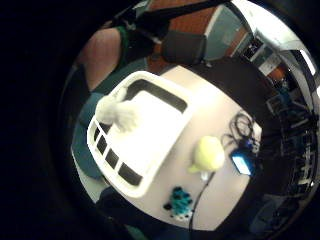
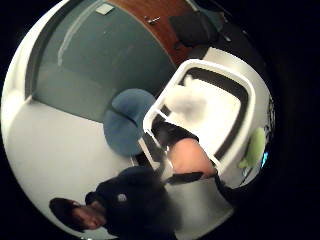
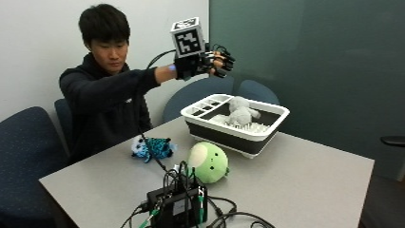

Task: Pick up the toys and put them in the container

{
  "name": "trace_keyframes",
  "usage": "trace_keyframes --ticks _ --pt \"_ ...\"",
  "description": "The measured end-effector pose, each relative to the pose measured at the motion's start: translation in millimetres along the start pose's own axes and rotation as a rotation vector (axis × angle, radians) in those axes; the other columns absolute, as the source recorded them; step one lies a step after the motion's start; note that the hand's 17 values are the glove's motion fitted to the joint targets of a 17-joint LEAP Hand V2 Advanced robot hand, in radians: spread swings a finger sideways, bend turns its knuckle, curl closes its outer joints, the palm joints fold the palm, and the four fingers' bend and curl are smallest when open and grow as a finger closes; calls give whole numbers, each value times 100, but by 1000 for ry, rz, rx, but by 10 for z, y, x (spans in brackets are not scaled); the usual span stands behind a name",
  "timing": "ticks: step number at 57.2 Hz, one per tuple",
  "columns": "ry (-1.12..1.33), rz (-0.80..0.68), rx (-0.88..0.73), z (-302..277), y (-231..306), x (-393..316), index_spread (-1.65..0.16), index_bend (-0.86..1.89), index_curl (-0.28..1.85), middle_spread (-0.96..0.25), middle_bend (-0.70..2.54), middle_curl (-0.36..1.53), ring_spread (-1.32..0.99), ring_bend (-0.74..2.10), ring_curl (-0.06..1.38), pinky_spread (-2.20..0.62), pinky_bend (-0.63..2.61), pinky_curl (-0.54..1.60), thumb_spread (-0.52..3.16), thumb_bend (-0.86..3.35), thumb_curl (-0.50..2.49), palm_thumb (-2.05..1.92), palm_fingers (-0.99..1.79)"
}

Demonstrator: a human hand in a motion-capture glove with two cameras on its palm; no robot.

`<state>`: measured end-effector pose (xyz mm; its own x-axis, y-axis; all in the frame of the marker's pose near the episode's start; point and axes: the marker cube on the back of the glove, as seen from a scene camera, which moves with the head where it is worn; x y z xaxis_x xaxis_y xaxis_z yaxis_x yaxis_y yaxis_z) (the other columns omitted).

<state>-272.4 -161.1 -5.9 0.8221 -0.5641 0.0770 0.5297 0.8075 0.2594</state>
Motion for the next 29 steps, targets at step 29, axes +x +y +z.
trace_keyframes --ticks 29 --pt "165 335 -348 1616 843 2040 -30 12 36 0 8 38 -3 30 29 4 95 38 126 0 39 10 -19"
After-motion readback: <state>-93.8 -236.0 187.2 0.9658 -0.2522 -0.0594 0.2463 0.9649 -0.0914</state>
